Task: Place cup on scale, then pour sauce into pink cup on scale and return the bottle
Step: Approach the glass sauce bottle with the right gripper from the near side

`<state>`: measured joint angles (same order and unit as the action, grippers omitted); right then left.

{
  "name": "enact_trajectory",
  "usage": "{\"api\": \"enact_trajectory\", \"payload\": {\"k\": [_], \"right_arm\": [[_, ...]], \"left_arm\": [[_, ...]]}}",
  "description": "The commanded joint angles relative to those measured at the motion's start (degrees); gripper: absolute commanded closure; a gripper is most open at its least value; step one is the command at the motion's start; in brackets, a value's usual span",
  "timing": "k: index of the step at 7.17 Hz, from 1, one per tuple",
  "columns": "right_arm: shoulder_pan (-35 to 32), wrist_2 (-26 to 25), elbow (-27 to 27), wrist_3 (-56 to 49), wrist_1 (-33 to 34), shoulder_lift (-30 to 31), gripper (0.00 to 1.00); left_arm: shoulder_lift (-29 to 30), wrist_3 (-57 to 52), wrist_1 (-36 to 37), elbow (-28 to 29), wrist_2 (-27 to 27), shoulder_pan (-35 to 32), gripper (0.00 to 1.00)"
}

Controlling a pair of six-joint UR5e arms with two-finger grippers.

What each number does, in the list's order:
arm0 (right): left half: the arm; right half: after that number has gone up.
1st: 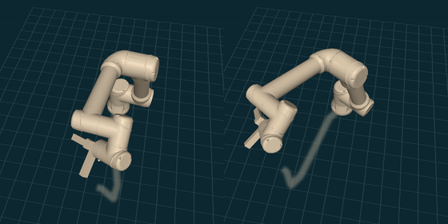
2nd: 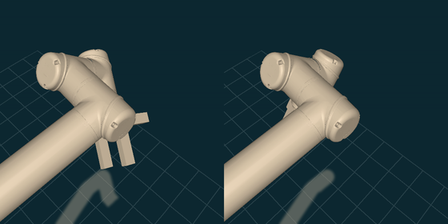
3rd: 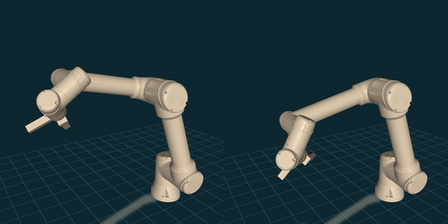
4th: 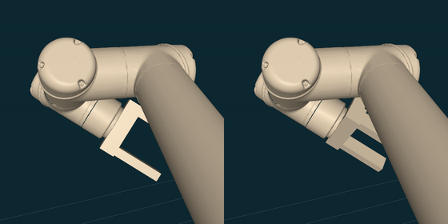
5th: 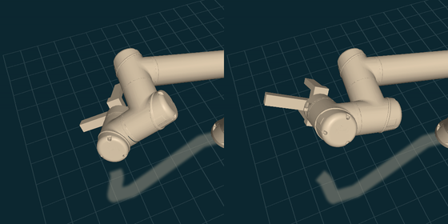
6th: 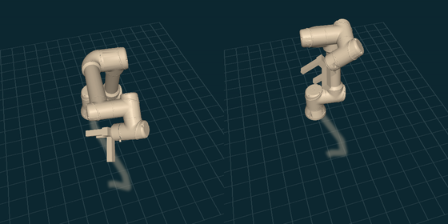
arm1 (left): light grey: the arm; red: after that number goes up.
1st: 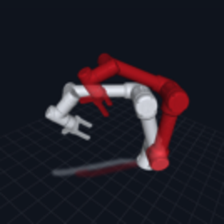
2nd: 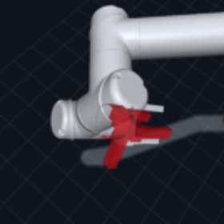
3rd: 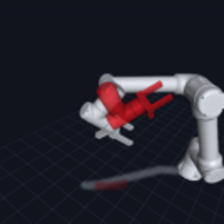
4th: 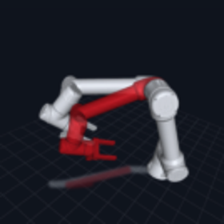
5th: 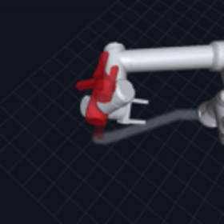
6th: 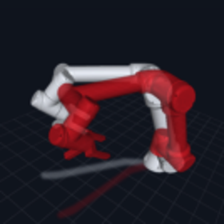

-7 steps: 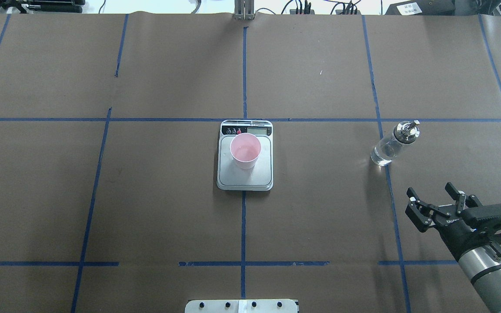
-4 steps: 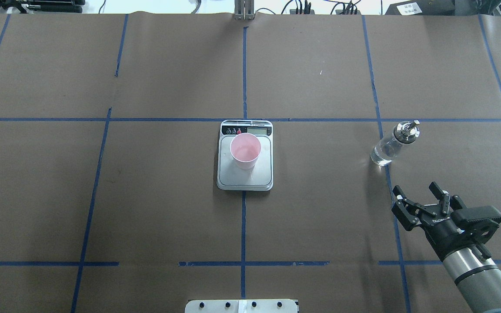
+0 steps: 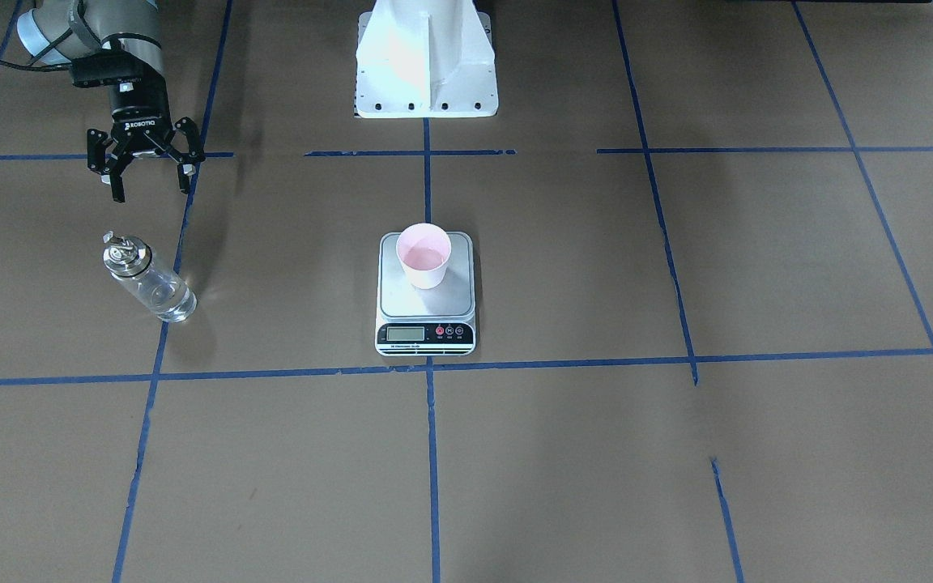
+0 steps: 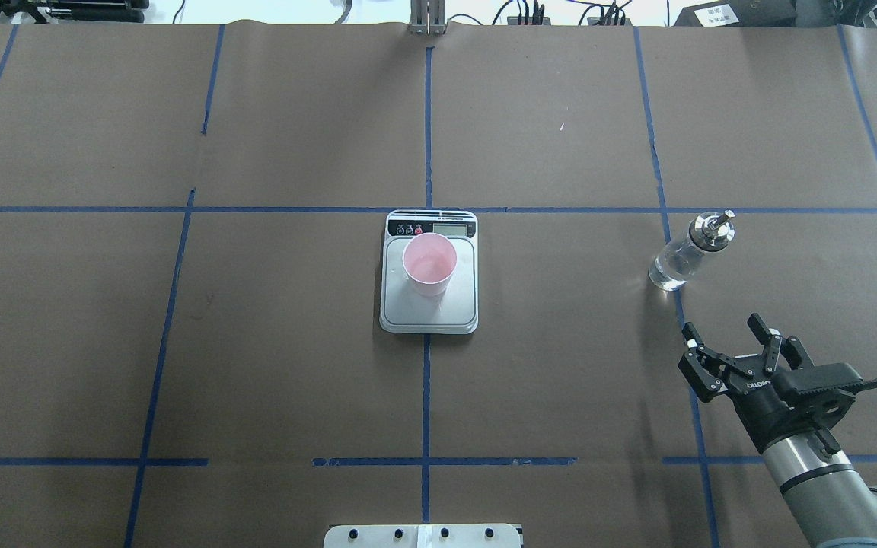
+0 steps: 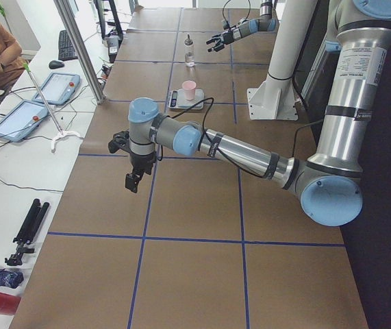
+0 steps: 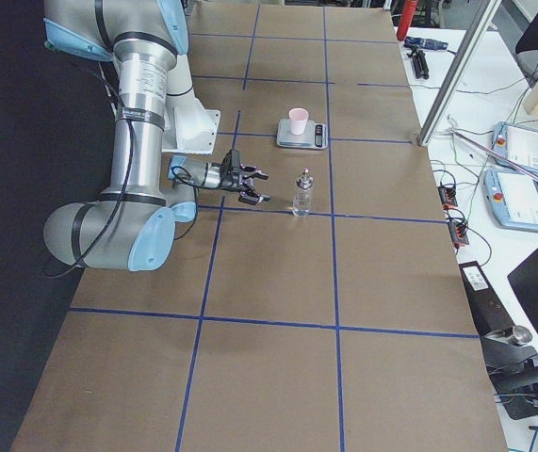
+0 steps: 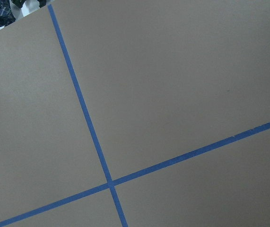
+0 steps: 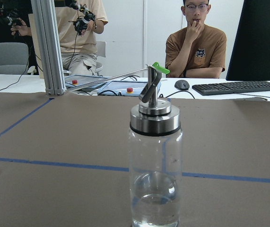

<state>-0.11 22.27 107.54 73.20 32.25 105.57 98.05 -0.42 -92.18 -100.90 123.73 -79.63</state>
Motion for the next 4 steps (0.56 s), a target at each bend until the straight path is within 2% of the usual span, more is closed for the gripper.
{"api": "enact_trajectory", "payload": {"k": [1, 2, 4], "right_arm": [[-3.82, -0.30, -4.14, -0.52, 0.00, -3.59, 0.00], [-5.32, -0.30, -8.27, -0.52, -0.08, -6.92, 0.00], [-6.39, -0.30, -9.98, -0.87, -0.09, -7.75, 0.00]], "left_arm": [[0.30, 0.07, 0.07, 0.35, -0.07, 0.00, 0.00], [0.39, 0.15, 0.07, 0.35, -0.07, 0.00, 0.00], [0.39, 0.16, 0.07, 0.35, -0.07, 0.00, 0.00]]}}
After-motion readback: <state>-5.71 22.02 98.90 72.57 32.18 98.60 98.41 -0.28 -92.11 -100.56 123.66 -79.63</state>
